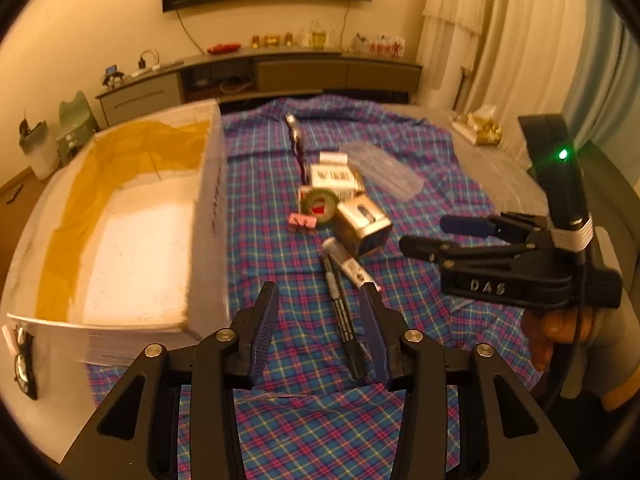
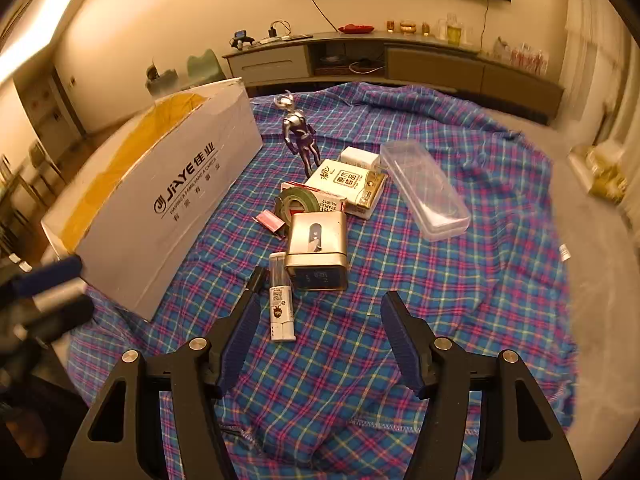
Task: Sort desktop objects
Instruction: 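Grasp the black marker with the left tool while the right tool grasps the white glue stick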
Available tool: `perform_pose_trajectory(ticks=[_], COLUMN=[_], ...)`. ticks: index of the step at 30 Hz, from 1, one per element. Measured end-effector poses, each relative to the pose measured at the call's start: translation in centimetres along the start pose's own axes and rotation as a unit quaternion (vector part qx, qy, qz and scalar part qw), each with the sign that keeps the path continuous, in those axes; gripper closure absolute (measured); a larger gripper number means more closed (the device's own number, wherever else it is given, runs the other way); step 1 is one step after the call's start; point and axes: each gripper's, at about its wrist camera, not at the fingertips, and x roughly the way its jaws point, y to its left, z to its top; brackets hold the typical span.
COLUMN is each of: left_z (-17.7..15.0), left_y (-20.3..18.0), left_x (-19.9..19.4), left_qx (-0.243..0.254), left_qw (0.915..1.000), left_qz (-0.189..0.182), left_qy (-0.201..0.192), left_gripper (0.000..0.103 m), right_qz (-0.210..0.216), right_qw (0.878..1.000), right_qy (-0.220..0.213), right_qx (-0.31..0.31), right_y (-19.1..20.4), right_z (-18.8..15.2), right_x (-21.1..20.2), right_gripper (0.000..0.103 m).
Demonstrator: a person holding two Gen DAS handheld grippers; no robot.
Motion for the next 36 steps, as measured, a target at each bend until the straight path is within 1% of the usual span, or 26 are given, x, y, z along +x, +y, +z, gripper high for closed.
perform_pose_trajectory(ticks=[1, 2, 4, 5, 6, 7, 8, 9, 10, 11, 13, 14, 15, 17, 18, 19, 20, 21, 22, 23, 25, 27, 30, 33, 36], left_z=[-0.1, -0.3, -0.7, -0.8, -1.0, -1.1, -1.4, -1.6, -1.8, -1.9, -2.4, -2.5, -2.7, -2.6, -2.7, -2.7, -2.7, -2.7, -2.7, -2.7, -2.6, -2.5, -2.5, -2.1, -1.6], left_y=[-0.1, -0.2, -0.3, -0.2, -0.2, -0.3, -0.4, -0.4, -0.4, -0.4, -0.8, -0.9, -0.8, -0.8, -0.9, -1.0, -1.0, -1.1, -1.1, -1.1, -0.8, -0.7, -0.4, 0.1, 0.1], left_x=[0.8, 1.5, 3.1, 3.8, 4.3, 4.7, 5.4, 5.9, 6.4, 6.7, 7.4, 7.7, 8.2, 8.7, 8.9, 9.2, 9.4, 9.4, 9.4, 9.3, 9.5, 9.4, 9.5, 9.4, 8.2], left_qx=[-0.003, -0.005, -0.008, -0.013, -0.014, -0.010, -0.005, -0.005, -0.006, -0.004, 0.006, 0.008, 0.004, 0.003, 0.004, 0.005, 0.002, 0.004, 0.005, 0.003, -0.007, -0.010, -0.009, -0.012, -0.016], left_qw=[0.9999, 0.9997, 0.9992, 0.9985, 0.9980, 0.9982, 0.9981, 0.9975, 0.9964, 0.9958, 0.9954, 0.9950, 0.9943, 0.9935, 0.9933, 0.9933, 0.9936, 0.9947, 0.9950, 0.9952, 0.9945, 0.9945, 0.9952, 0.9958, 0.9969], left_qz=[-0.008, -0.017, -0.006, -0.009, -0.024, -0.026, -0.015, -0.016, -0.025, -0.028, -0.020, -0.019, -0.025, -0.030, -0.029, -0.028, -0.024, -0.022, -0.020, -0.023, -0.033, -0.036, -0.028, -0.023, -0.023], left_qy=[0.012, 0.016, 0.038, 0.053, 0.056, 0.054, 0.060, 0.069, 0.080, 0.087, 0.093, 0.097, 0.104, 0.110, 0.111, 0.112, 0.110, 0.101, 0.098, 0.095, 0.099, 0.098, 0.093, 0.088, 0.074], left_gripper=[0.059, 0.058, 0.059, 0.059, 0.059, 0.059, 0.059, 0.059, 0.059, 0.059, 0.059, 0.059, 0.059, 0.059, 0.059, 0.059, 0.059, 0.060, 0.066, 0.080, 0.088, 0.089, 0.089, 0.089, 0.089], right_qz=[-0.001, 0.003, 0.032, 0.033, 0.036, 0.047, 0.055, 0.052, 0.046, 0.040, 0.030, 0.023, 0.020, 0.018, 0.019, 0.019, 0.020, 0.023, 0.025, 0.030, 0.043, 0.060, 0.081, 0.090, 0.099], right_qw=[1.000, 1.000, 0.999, 0.999, 0.998, 0.997, 0.996, 0.995, 0.994, 0.992, 0.989, 0.989, 0.988, 0.987, 0.987, 0.987, 0.988, 0.989, 0.990, 0.991, 0.992, 0.993, 0.994, 0.994, 0.994], right_qy=[0.009, 0.020, 0.021, 0.033, 0.043, 0.045, 0.048, 0.052, 0.058, 0.065, 0.078, 0.086, 0.091, 0.084, 0.084, 0.083, 0.082, 0.081, 0.080, 0.079, 0.077, 0.072, 0.062, 0.052, 0.041], right_qx=[0.006, 0.011, 0.001, -0.008, -0.018, -0.031, -0.048, -0.069, -0.083, -0.100, -0.119, -0.122, -0.125, -0.136, -0.137, -0.135, -0.130, -0.123, -0.117, -0.107, -0.091, -0.073, -0.047, -0.036, -0.027], right_y=[-0.5, -0.7, -0.3, 0.1, 0.7, 1.2, 1.9, 2.7, 3.3, 3.9, 4.3, 4.4, 4.3, 4.4, 4.2, 4.0, 3.8, 3.5, 3.3, 3.0, 2.5, 2.0, 1.1, 0.8, 0.7], right_z=[-0.1, -0.1, -0.3, -0.4, -0.5, -0.5, -0.4, -0.4, -0.4, -0.5, -0.5, -0.6, -0.6, -0.5, -0.3, -0.3, -0.2, -0.1, -0.2, -0.2, -0.2, -0.1, 0.1, 0.2, 0.3], right_x=[0.6, 1.2, 2.1, 2.9, 3.4, 3.7, 4.0, 4.6, 5.0, 5.6, 7.0, 7.7, 8.2, 8.5, 8.5, 8.5, 8.4, 8.4, 8.2, 8.0, 7.5, 6.6, 6.0, 5.1, 4.4], right_gripper=[0.039, 0.039, 0.039, 0.039, 0.042, 0.048, 0.051, 0.057, 0.064, 0.067, 0.071, 0.071, 0.072, 0.074, 0.079, 0.082, 0.082, 0.082, 0.082, 0.082, 0.082, 0.082, 0.082, 0.082, 0.082])
